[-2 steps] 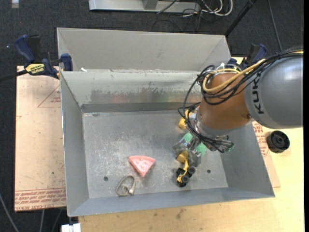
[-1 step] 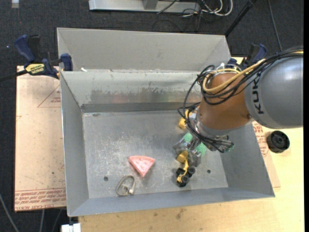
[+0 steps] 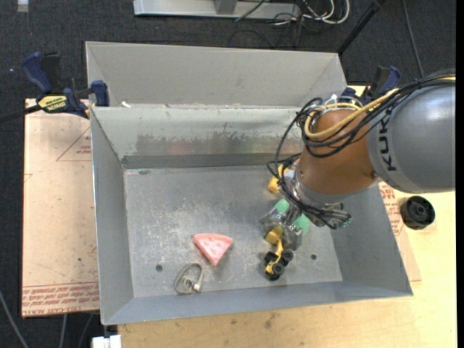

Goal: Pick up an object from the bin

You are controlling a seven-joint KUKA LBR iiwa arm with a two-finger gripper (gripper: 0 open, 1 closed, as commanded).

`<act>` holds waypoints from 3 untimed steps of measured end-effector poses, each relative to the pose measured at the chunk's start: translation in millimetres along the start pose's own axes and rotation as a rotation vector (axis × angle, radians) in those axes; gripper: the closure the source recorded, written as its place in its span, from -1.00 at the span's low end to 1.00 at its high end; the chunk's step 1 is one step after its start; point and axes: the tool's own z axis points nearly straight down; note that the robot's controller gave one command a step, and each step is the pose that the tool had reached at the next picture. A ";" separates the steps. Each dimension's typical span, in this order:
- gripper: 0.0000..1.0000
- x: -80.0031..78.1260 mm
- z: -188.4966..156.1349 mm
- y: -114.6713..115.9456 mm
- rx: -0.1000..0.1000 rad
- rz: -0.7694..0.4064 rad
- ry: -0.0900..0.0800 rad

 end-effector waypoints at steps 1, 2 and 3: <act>1.00 0.0 0.0 0.0 0.000 0.000 0.000; 1.00 0.0 0.0 0.0 0.000 0.000 0.000; 1.00 0.0 0.0 0.0 0.000 0.000 0.000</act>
Offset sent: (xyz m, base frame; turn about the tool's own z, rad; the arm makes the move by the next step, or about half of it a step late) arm 0.0000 0.0000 0.0000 0.0000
